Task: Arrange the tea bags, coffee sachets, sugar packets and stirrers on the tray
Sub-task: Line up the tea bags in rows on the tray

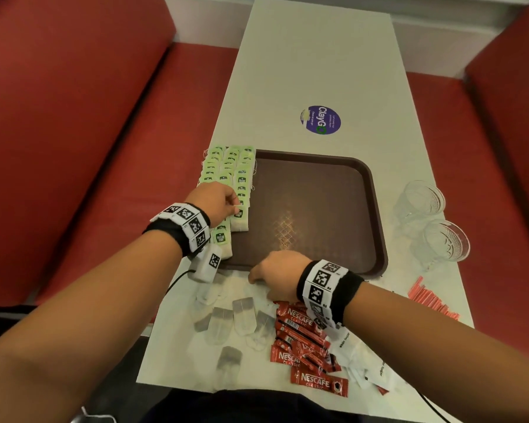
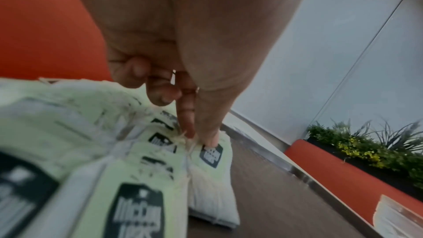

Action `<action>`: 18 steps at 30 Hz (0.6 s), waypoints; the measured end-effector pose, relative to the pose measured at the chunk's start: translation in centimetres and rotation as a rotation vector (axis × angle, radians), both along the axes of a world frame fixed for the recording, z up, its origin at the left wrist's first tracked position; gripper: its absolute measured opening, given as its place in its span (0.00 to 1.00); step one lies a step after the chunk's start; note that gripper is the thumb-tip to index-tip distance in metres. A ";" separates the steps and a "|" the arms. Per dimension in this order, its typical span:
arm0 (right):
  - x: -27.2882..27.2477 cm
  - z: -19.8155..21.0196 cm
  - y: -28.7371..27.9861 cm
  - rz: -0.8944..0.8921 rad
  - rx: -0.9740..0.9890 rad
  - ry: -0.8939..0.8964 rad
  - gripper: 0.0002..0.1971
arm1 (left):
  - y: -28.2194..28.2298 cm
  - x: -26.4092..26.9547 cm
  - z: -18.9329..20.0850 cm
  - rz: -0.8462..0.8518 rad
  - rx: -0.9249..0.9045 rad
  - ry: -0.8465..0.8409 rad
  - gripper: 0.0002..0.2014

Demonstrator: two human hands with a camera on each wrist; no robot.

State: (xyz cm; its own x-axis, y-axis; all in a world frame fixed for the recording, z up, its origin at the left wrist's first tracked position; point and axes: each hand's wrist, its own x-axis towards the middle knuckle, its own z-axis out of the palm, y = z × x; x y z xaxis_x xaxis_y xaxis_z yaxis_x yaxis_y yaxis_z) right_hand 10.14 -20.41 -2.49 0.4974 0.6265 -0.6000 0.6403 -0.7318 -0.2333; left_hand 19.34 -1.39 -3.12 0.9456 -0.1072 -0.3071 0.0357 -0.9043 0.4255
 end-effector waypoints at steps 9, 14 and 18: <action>0.0 0.2 1.3 0.053 -0.092 -0.060 0.06 | -1.9 -0.1 -0.3 0.012 0.221 -0.043 0.22; 0.0 0.0 0.7 -0.016 0.002 -0.017 0.05 | -2.8 -0.3 -0.8 -0.053 0.339 -0.037 0.24; -0.3 0.2 0.3 -0.122 0.143 -0.006 0.01 | -1.5 -1.6 0.5 -0.027 0.275 -0.061 0.23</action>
